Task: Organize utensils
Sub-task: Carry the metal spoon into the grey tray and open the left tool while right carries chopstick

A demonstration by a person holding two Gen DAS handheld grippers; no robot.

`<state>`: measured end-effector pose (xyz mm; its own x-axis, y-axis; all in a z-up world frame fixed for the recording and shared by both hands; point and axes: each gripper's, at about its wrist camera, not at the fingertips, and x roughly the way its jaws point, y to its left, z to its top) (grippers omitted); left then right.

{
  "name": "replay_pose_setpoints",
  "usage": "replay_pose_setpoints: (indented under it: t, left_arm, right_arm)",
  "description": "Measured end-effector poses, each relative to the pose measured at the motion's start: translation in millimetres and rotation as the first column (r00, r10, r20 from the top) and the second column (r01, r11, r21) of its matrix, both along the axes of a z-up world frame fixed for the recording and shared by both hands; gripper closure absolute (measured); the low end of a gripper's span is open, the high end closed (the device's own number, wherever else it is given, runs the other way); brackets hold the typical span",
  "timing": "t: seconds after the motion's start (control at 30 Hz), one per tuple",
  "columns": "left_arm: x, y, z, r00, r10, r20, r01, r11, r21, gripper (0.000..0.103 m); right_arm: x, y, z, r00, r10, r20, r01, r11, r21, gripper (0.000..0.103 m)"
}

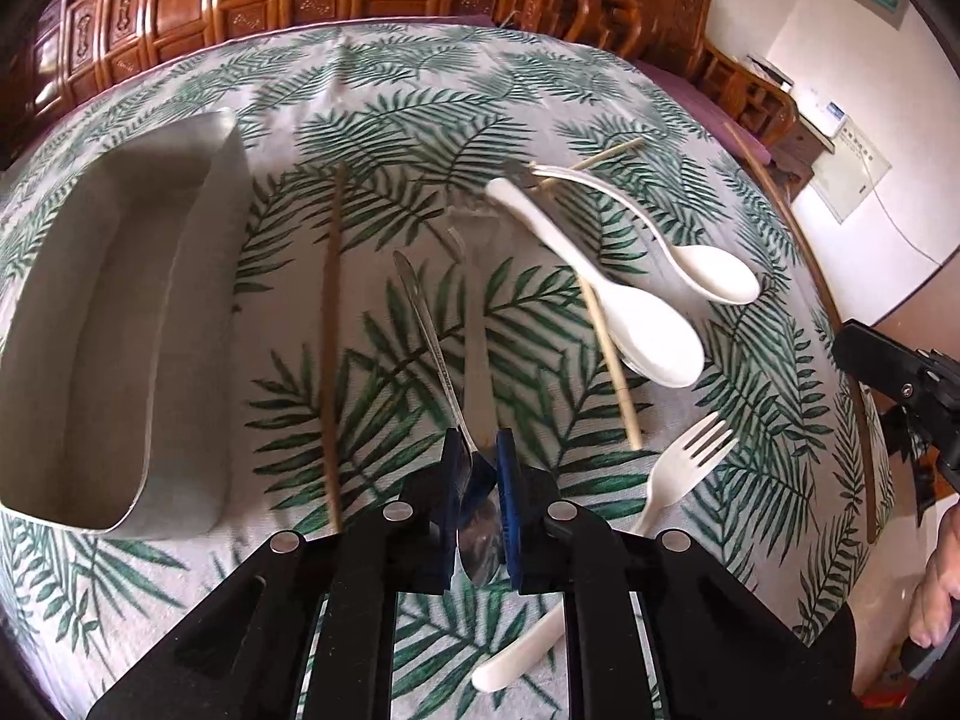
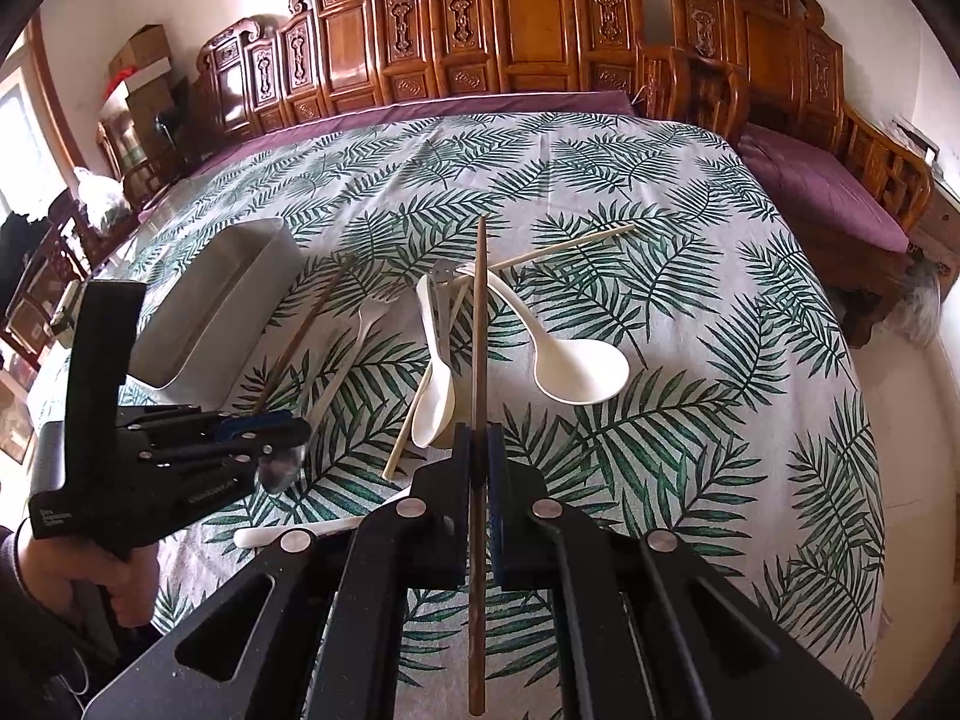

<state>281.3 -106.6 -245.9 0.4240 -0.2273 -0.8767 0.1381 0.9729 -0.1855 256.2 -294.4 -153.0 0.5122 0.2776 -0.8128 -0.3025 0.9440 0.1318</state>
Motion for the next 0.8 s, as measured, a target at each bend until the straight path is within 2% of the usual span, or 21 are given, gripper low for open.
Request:
replay_pose_setpoints:
  t: [0.3,0.37,0.4,0.63,0.8]
  left_arm:
    - [-9,12,-1,1.0,0.006,0.003,-0.006,1.0,0.006,0.092]
    - [-12,14,0,1.0,0.008,0.017,-0.008,1.0,0.016,0.099]
    - [-13,14,0,1.0,0.007,0.021,-0.007,1.0,0.014,0.099]
    - [-24,10,18,0.995,-0.035,0.092,0.031,0.999,0.037,0.1]
    - [-25,16,39,0.991,-0.038,0.132,0.035,0.999,0.025,0.1]
  right_arm:
    - [-2,4,0,1.0,0.01,0.003,-0.01,1.0,-0.007,0.097]
    - [-2,6,0,1.0,0.014,0.004,-0.014,1.0,-0.01,0.097]
    - [-3,6,1,1.0,0.016,0.005,-0.016,1.0,-0.01,0.097]
    - [-4,10,-1,1.0,0.028,0.001,-0.028,0.999,-0.015,0.097]
    - [-6,15,1,0.999,0.042,0.003,-0.042,0.999,-0.006,0.097]
